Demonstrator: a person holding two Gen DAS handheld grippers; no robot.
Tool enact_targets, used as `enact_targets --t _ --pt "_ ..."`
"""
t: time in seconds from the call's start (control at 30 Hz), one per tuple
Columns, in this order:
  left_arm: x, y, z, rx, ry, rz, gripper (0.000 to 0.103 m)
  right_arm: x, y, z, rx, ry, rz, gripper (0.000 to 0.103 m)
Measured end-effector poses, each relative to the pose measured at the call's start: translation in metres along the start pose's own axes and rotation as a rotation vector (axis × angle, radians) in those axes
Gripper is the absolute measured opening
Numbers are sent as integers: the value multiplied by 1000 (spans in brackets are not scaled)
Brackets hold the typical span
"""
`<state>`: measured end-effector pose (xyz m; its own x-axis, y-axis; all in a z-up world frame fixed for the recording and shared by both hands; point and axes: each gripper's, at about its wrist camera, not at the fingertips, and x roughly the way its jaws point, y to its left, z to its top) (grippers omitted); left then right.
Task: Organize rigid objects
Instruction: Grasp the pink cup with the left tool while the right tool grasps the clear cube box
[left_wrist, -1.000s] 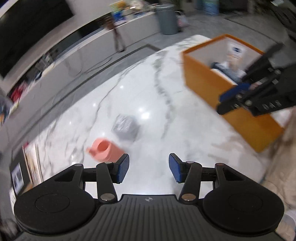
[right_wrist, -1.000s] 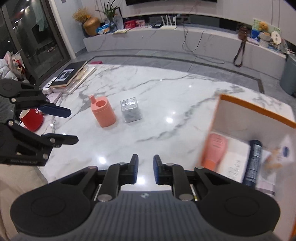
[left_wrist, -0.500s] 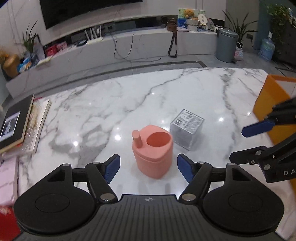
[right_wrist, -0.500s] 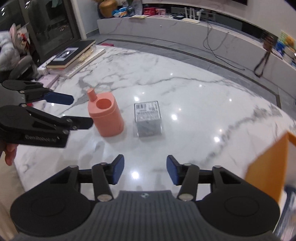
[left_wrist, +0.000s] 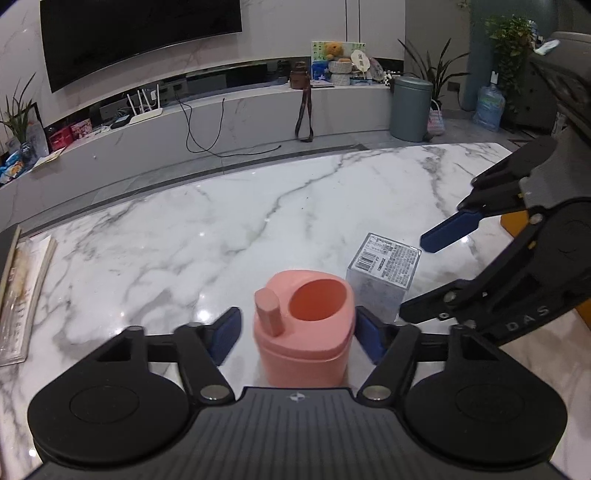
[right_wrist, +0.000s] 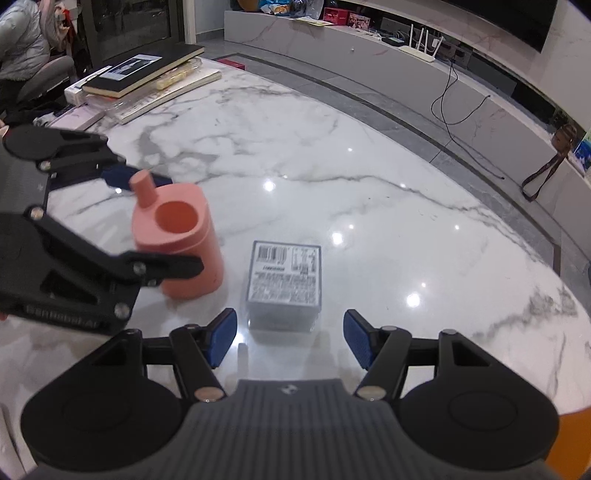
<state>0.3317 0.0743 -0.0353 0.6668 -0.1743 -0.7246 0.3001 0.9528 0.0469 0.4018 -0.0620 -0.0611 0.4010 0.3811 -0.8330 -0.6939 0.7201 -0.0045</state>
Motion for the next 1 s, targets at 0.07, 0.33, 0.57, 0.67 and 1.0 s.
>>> enact_targets --t 0.07,0.33,0.57,0.67,1.0 --pt "1 1 -1 -16 -5 0 70 5 -1 1 12 -1 10 64" --pt "-8 9 -8 -85 -2 11 62 11 5 9 12 -34 10 59" --pt "-29 -2 -11 -79 18 35 62 -1 9 5 67 -22 3 45" --pt "-44 -12 -8 -60 10 28 62 -24 14 -2 71 -34 5 45" --pt "-116 -70 21 -5 -63 -60 62 -148 11 -51 51 -65 11 45"
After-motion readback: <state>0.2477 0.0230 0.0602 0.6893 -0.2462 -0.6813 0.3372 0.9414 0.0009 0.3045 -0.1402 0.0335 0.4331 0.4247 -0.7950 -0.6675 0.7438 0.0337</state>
